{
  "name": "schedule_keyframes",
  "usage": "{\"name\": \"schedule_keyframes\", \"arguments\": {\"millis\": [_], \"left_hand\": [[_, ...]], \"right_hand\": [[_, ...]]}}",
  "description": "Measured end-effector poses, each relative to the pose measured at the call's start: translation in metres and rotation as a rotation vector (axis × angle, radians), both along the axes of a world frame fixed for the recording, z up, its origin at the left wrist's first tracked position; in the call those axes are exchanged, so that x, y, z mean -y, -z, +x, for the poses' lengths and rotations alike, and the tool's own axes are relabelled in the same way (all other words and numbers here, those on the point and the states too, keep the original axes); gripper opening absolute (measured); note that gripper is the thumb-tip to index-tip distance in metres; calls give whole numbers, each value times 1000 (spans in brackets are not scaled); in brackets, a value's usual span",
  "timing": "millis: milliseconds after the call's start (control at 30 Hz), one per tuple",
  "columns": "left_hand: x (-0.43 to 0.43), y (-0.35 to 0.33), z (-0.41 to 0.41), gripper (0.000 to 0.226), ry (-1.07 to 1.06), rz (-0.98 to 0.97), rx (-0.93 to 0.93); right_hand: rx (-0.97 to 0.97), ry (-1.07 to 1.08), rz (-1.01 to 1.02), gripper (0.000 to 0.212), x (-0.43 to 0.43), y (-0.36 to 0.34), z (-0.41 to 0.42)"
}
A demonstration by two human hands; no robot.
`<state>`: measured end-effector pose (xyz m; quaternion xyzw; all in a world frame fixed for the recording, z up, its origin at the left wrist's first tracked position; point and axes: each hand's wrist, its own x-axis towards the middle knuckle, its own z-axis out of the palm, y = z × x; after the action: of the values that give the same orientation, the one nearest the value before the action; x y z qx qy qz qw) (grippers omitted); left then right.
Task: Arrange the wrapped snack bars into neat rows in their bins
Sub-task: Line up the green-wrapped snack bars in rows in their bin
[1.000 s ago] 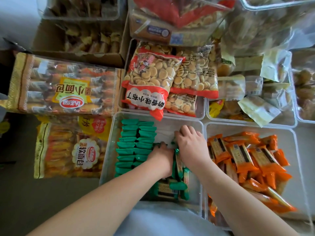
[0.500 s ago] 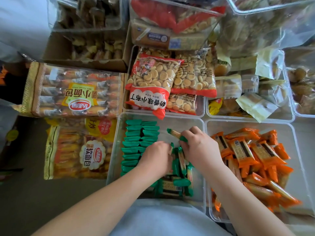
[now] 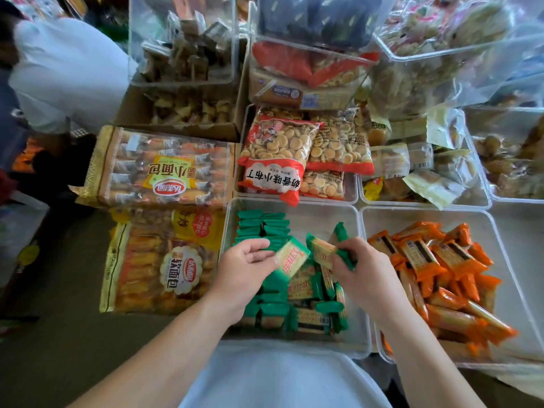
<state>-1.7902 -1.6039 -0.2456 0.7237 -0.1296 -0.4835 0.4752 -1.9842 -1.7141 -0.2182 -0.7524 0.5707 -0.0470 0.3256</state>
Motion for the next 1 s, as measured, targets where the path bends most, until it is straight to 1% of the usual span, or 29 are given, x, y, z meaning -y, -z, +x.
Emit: {"name": "schedule_keyframes", "arguments": {"millis": [67,167,333,433,533,700,800,900,933,1000], "left_hand": [[-5,-1,-2,42,-35,-40,-107],[-9,-4,-5,44,-42,-72,-170],[-10,-7,-7,45,28,-80,-98],[-10,-13,-11,38,110,-111,-9],[-11,-17,-17,31,155,-114,19],[-14,-21,-18,28,137,-134,-37],[-13,-25,-18,26,127,-140,-68],[-14,-27,-18,24,139,-129,-111],[-14,-29,-18,24,155,-131,-101],[-13,-32,-16,29,223,-138,2]], "right_hand": [[93,45,71,29,-7,-4,-2],[245,124,162,29,-13,-11,-4],[379,186,231,22,-14,-20,-10],[477,215,303,19,-15,-23,-10],[511,221,352,19,-15,-24,-9],[524,221,386,24,-18,-24,-10],[503,204,366,21,-18,-25,-11],[527,200,380,21,-17,-26,-11],[512,185,364,21,-16,-26,-11],[468,158,329,24,-11,-28,-13]]}}
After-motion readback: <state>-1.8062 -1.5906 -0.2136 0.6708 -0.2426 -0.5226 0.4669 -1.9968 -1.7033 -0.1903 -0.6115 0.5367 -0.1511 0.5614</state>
